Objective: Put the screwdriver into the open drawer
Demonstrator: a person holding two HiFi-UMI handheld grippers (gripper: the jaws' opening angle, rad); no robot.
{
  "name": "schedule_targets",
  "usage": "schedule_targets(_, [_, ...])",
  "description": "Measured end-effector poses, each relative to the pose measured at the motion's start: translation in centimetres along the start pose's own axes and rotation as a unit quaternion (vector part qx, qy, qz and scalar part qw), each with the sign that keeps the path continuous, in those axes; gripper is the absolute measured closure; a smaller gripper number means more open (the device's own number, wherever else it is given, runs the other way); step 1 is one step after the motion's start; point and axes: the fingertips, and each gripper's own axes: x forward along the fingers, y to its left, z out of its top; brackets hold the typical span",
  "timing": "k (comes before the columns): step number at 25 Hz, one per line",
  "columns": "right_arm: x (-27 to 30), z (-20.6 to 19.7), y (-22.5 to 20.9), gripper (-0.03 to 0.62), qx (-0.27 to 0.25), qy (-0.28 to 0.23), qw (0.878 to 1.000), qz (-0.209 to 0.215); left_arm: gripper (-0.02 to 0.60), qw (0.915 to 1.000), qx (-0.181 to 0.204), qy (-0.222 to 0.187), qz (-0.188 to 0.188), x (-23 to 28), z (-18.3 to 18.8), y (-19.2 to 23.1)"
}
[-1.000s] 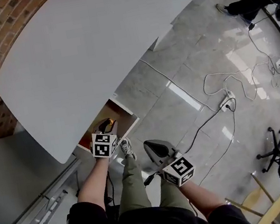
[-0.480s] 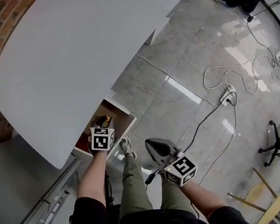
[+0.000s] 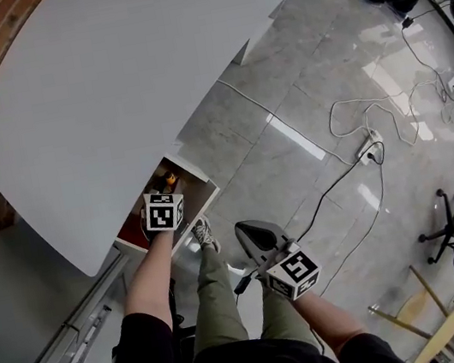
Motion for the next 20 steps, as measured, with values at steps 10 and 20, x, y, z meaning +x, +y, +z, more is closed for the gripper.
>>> schedule_targets(10, [0.3,-0.6,-0.2,0.599,0.012,0.000,1.000,-0.004,0.456,0.9997,-0.016,0.007,0.014,2.1,0.8,1.1])
schedule_targets(20, [0.5,-1.5,-0.9,0.599,0.019,0.003,1.000,-0.009,0.456,0.9988,-0.030,0.031,0.026,3.4,-0.4,2.7])
